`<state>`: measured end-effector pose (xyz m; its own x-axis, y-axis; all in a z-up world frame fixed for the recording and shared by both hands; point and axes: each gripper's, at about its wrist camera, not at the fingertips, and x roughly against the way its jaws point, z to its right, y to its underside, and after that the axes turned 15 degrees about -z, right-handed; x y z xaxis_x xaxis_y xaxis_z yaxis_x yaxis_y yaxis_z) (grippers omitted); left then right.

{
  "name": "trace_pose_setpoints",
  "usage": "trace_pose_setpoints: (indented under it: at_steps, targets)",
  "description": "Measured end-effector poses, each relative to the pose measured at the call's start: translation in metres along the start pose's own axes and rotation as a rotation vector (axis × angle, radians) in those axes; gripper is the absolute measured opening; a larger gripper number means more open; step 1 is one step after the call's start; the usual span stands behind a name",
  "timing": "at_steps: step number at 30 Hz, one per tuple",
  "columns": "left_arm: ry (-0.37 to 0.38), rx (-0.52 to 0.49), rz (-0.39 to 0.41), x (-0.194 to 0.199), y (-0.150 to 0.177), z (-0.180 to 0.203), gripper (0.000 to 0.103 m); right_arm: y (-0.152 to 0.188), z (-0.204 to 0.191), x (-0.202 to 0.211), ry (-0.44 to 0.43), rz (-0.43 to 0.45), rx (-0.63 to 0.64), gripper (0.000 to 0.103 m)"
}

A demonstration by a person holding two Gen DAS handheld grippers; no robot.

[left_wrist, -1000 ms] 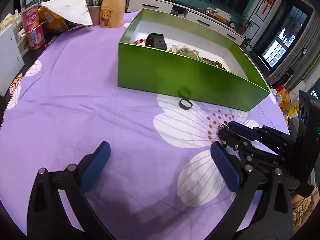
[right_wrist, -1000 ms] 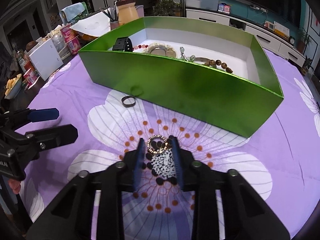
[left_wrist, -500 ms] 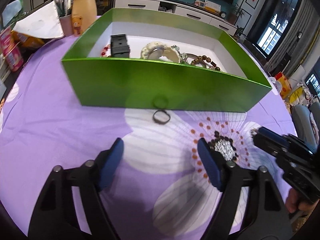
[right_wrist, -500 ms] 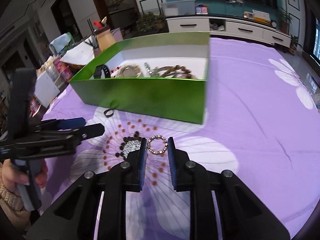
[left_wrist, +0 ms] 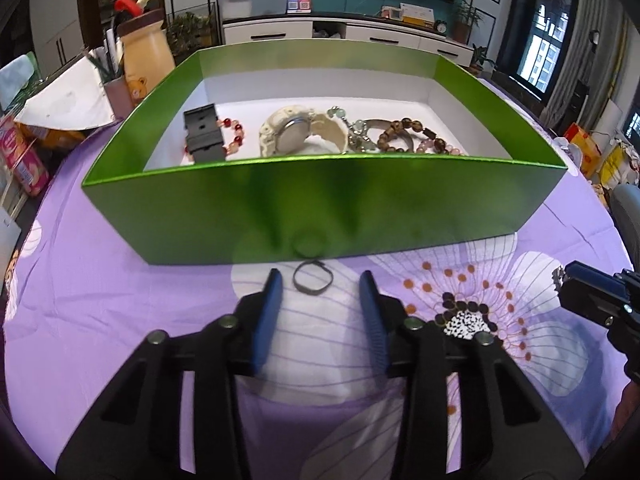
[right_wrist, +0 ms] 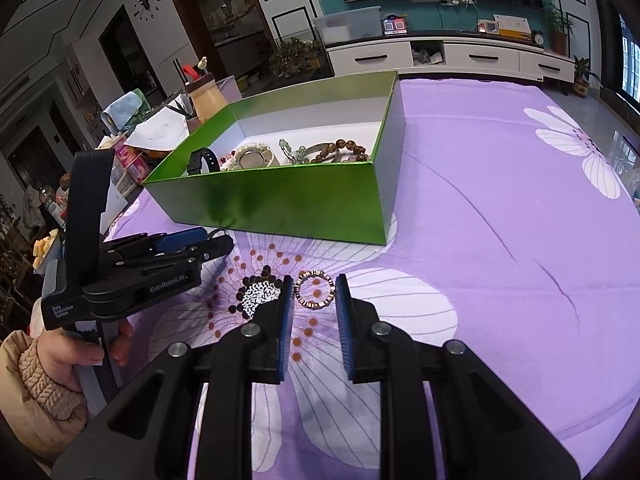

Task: Organize jewelry
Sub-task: 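Grasp the black ring with the left tool while the right tool grasps the small beaded ring, then drop the black ring into the box while the right tool carries the beaded ring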

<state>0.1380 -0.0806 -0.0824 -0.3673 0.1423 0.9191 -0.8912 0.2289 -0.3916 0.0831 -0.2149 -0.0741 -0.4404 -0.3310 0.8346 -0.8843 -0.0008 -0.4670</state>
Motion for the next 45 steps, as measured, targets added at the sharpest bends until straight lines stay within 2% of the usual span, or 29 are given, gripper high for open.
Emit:
trace_pose_setpoints:
  at_steps: [1, 2, 11, 19, 31, 45]
  targets:
    - [0.001, 0.001, 0.002, 0.000, 0.000, -0.001, 0.023, 0.001, 0.001, 0.000, 0.000, 0.000, -0.002, 0.020]
    - [-0.001, 0.000, 0.003, 0.000, 0.000, -0.002, 0.020, 0.002, 0.002, 0.000, -0.001, 0.000, -0.006, 0.020]
    - [0.024, -0.001, -0.010, 0.008, 0.014, -0.004, 0.020, 0.002, 0.002, 0.006, 0.004, 0.009, -0.014, 0.020]
    - [0.033, 0.024, -0.016, 0.033, 0.035, -0.006, 0.020, 0.003, -0.007, 0.013, 0.012, 0.018, 0.003, 0.020]
    - [0.046, 0.047, 0.049, 0.081, 0.047, -0.009, 0.020, 0.001, -0.020, 0.030, 0.031, 0.041, 0.031, 0.020]
    - [0.061, 0.072, 0.122, 0.118, 0.042, -0.022, 0.020, -0.007, -0.039, 0.060, 0.043, 0.104, 0.078, 0.020]
